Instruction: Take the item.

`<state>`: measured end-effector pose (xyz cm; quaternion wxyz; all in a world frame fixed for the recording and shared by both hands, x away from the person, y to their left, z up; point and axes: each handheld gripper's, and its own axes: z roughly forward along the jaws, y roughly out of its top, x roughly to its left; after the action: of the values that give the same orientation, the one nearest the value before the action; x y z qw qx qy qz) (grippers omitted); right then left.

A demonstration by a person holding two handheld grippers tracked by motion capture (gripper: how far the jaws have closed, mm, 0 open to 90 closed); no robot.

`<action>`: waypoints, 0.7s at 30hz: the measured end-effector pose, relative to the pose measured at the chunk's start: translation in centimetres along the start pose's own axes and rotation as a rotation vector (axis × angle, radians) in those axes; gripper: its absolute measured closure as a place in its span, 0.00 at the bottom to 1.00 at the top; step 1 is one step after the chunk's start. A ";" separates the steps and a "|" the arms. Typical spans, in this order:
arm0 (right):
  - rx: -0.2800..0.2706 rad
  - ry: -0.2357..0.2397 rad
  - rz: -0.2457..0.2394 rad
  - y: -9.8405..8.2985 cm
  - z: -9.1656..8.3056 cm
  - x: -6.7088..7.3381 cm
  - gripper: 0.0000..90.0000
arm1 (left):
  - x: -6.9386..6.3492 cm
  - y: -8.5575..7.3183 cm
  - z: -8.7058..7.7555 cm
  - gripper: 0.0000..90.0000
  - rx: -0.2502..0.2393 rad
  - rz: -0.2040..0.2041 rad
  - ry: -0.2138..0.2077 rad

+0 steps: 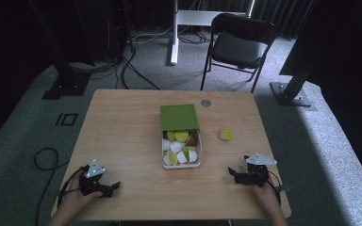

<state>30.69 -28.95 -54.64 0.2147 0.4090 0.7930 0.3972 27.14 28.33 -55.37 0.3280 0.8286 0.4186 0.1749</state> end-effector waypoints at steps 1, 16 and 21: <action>0.006 0.006 -0.001 -0.1 0.0 0.1 0.12 | 0.0 0.0 0.0 0.03 0.000 0.000 0.000; 0.068 0.218 -0.079 -1.5 -0.2 1.0 0.15 | 0.0 0.0 0.0 0.03 0.000 0.000 0.000; 0.114 0.242 -0.144 -1.4 0.1 1.7 0.14 | 0.0 0.0 0.0 0.03 0.000 0.000 0.000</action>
<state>29.12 -28.02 -55.87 0.1215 0.3118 0.8617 0.3815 27.14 28.33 -55.38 0.3278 0.8287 0.4186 0.1749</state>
